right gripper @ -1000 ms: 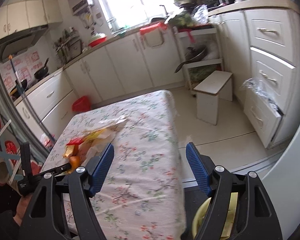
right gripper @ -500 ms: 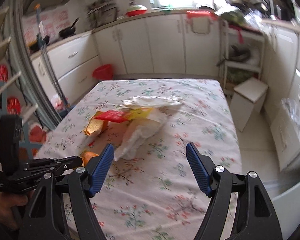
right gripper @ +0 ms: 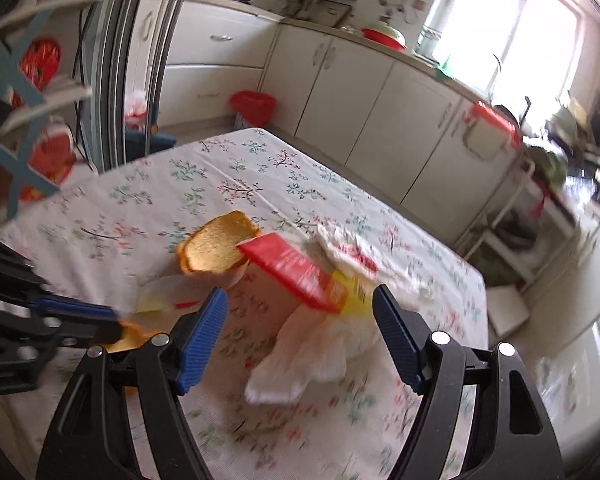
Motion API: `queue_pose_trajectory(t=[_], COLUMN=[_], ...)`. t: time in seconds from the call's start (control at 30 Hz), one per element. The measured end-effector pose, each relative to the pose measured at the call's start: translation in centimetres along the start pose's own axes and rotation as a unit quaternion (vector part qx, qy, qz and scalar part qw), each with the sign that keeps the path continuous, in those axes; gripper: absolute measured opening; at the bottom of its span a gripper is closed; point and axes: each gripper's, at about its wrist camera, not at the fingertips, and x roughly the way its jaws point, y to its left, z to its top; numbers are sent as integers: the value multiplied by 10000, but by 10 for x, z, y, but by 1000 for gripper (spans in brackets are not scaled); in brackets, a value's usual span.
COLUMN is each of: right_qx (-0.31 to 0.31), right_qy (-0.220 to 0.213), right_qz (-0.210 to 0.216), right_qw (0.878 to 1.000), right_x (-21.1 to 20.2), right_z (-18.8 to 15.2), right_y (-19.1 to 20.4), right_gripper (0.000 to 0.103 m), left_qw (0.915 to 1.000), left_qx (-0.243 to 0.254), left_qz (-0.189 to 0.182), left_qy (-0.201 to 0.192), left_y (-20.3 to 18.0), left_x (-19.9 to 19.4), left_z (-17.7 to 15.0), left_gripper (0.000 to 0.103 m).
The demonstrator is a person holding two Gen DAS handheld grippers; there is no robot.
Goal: Collect trash
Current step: 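Grasp the yellow-red snack packet with the right tool while the left holds the peel, then carry the peel and packet to the yellow bucket and open both tools over it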
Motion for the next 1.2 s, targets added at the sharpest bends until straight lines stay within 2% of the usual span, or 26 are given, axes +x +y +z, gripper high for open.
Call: queue_pose_trajectory(t=[0.03,0.1,0.2,0.23,0.33,0.4,0.5,0.57,0.77,1.03,1.2], right_qx=[-91,-180,-315,-342,16,481,1283,1835,2905,3812,4162], right_qy=[34,105,160,179,180,87,-57,-164,-504,-870,-998], right_qz=[6,49,134,179,446,722,1174,1494,2132,2368,2290], right_qw=[10000,9998,9993,9991,9988,9962,9847,9715,9315,8894,8743], right_x=[6,16,27,31,32,28,18,6,-31,-79,-105], right_z=[1,3,4,5,8,10,10,6,-9,-42,-66], right_y=[0,0,2,2,-7,-19,-44,-62,-100,-145,-162], right_gripper=[71,59,49,42,9,5,4,4,4,4,4], left_qw=[10000,10000,10000,9999,9999,9999,9999,9999,9994,9980,9951], left_qx=[14,38,75,89,139,120,89,97,136,155,196], left_qz=[-4,-8,-44,-52,-50,-55,-60,-66,-159,-237,-275], left_qy=[8,12,11,10,-4,-19,-45,-74,-269,-565,-929], left_y=[0,-1,-3,-4,-7,-7,-8,-10,-20,-40,-53], left_x=[0,0,0,0,0,0,-1,-2,-3,-8,-16], left_z=[1,2,5,6,8,9,10,10,9,4,-1], left_gripper=[4,4,4,4,4,4,4,4,4,4,4])
